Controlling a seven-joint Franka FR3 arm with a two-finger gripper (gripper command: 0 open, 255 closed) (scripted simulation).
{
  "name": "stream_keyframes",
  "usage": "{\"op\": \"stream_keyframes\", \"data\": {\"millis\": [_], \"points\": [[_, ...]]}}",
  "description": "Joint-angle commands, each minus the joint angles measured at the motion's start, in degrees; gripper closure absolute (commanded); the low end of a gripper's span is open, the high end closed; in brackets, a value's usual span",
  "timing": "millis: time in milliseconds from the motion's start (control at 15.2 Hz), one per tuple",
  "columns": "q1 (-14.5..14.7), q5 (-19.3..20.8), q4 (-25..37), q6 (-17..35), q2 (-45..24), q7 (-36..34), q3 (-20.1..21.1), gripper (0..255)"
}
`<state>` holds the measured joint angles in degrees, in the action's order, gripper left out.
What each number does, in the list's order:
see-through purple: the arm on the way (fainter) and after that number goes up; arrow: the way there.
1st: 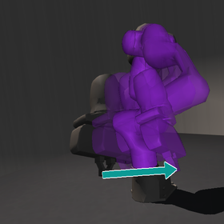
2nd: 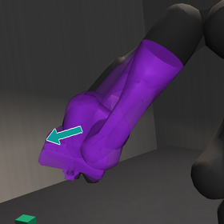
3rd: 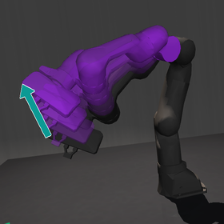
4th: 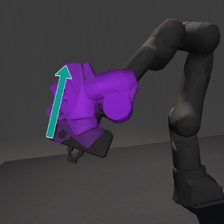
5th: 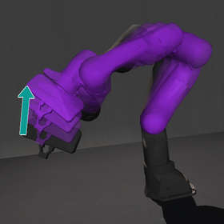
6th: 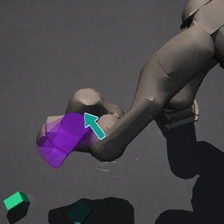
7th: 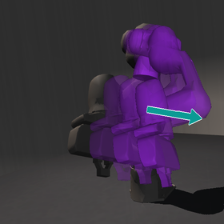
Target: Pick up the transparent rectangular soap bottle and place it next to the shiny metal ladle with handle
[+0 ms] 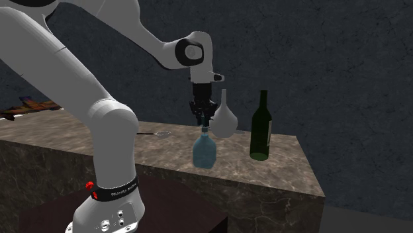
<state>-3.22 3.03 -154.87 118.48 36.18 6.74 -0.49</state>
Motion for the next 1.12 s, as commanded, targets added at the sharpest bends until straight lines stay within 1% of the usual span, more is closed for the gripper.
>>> {"op": "stream_keyframes", "data": {"millis": [0,132,1056], "points": [[0.00,0.00,0.00,0.00,0.00,0.00,0.00,255],[0.00,0.00,-0.01,0.02,0.00,0.00,0.00,255],[0.10,-0.30,9.05,-11.91,2.87,0.47,0.11,255]]}}
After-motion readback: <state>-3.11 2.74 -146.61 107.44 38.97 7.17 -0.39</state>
